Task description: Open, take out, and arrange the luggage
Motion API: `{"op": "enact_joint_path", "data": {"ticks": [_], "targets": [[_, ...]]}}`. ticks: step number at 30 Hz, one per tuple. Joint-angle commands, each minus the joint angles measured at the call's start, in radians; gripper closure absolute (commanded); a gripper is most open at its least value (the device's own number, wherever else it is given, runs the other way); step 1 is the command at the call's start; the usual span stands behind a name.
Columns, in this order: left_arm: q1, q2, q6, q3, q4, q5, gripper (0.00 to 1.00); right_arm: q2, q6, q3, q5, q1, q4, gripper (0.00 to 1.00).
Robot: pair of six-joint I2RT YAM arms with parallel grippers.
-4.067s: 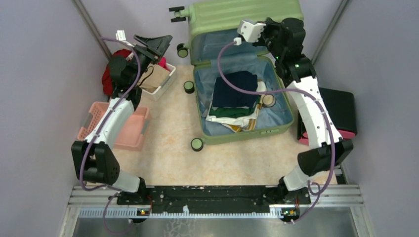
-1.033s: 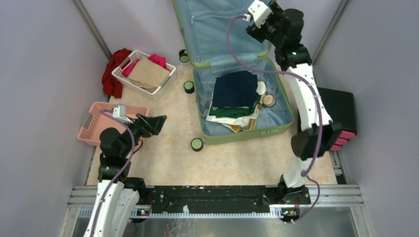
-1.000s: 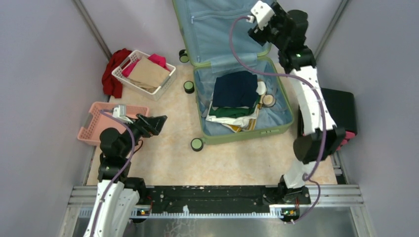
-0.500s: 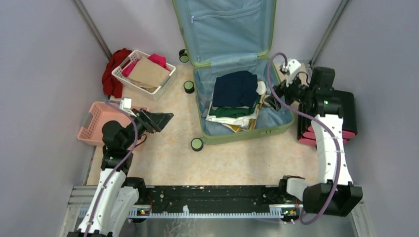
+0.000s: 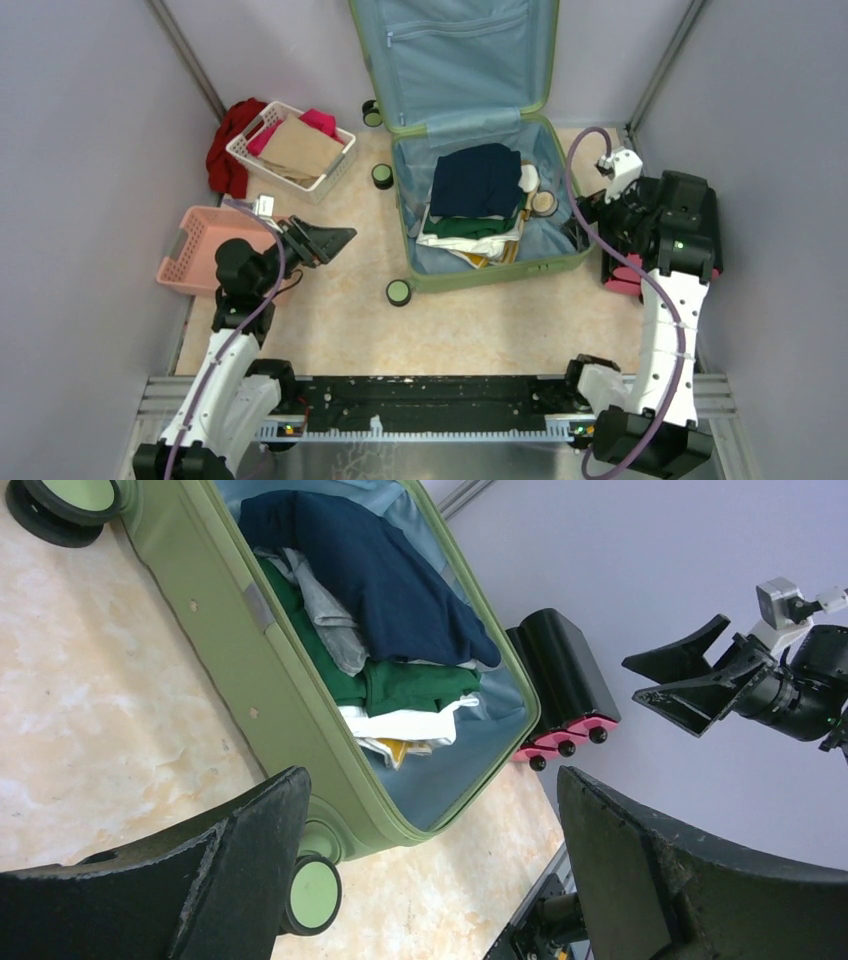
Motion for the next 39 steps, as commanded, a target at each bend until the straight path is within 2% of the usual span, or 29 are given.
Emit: {"op": "enact_joint_path", "data": {"ticks": [1,3,5,12,19,22,24,26,29,32,35,39], "targets": [[0.005,-0.001,-0.007,-0.023,0.066,0.012,0.01,-0.011,0.042,0.054,0.143,-0.071,-0.073,0.15],[0.005,0.002,0.002,-0.024,0.069,0.013,0.01,-0.009,0.023,0.075,0.163,-0.13,-0.113,0.17],[0.005,0.007,0.012,-0.02,0.068,0.018,0.01,-0.01,-0.03,0.101,0.179,-0.193,-0.158,0.25],[0.005,0.035,0.05,0.009,0.042,0.029,0.01,0.002,-0.317,0.103,0.168,-0.484,-0.294,0.57],[0.005,0.065,0.051,0.024,0.041,0.03,0.01,0.113,-0.641,0.097,0.061,-0.919,-0.38,0.68],[0.005,0.081,0.052,0.025,0.043,0.03,0.01,0.156,-0.708,0.067,0.081,-1.022,-0.325,0.68],[0.005,0.093,0.05,0.025,0.045,0.031,0.01,0.179,-0.74,0.022,0.103,-1.044,-0.281,0.66],[0.005,0.106,0.044,0.026,0.052,0.033,0.01,0.189,-0.762,-0.018,0.113,-1.046,-0.234,0.62],[0.005,0.122,0.039,0.033,0.056,0.039,0.01,0.182,-0.8,-0.076,0.102,-1.045,-0.138,0.46],[0.005,0.129,0.041,0.034,0.056,0.034,0.01,0.176,-0.806,-0.119,0.089,-1.028,-0.026,0.36],[0.005,0.133,0.041,0.033,0.057,0.03,0.01,0.198,-0.814,-0.142,0.098,-0.992,0.083,0.35],[0.005,0.134,0.049,0.034,0.047,0.027,0.01,0.265,-0.88,-0.122,0.078,-0.947,0.115,0.33]]}}
